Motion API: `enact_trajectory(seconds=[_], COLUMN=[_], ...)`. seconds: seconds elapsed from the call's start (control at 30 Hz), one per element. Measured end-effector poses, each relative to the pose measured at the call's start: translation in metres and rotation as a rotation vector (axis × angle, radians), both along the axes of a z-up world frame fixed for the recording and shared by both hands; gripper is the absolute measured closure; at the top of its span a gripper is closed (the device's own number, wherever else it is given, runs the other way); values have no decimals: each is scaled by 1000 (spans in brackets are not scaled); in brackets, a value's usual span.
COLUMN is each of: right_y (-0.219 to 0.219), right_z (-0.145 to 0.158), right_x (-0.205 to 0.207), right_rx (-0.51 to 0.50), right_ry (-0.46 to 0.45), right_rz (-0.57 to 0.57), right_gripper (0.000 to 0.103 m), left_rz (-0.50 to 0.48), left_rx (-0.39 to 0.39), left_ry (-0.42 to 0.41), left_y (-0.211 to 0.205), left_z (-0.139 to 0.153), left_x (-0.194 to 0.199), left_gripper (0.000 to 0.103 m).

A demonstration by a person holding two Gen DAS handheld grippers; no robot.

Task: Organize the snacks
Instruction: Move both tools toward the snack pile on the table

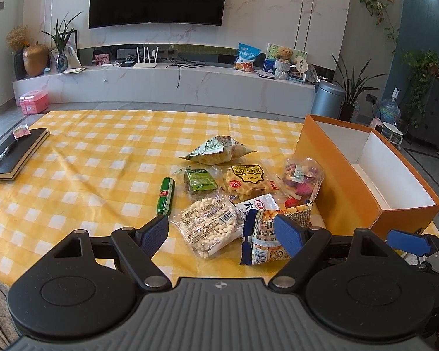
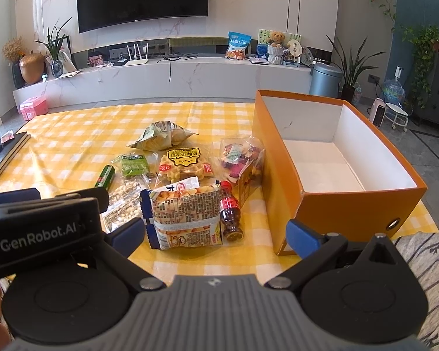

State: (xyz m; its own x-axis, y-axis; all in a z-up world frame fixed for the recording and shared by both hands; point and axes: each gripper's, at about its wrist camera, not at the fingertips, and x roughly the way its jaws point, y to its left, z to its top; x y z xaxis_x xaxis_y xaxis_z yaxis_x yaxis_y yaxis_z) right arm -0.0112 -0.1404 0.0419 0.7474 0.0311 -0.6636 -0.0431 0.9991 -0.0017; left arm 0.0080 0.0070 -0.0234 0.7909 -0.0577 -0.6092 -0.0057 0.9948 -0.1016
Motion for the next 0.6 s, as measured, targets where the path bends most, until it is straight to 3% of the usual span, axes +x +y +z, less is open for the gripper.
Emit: enact_trajectory(seconds=[0.6], right_y=[2], right_z=[-5], right_x=[2], right_rx=[-9], right_ry=[18], right_rz=[-5], right_gripper=[3], left_rz=[17], left_rx=[26], left_ry=[11], left_y=[1], left_z=[-2], left_x=[1], left_gripper=[7])
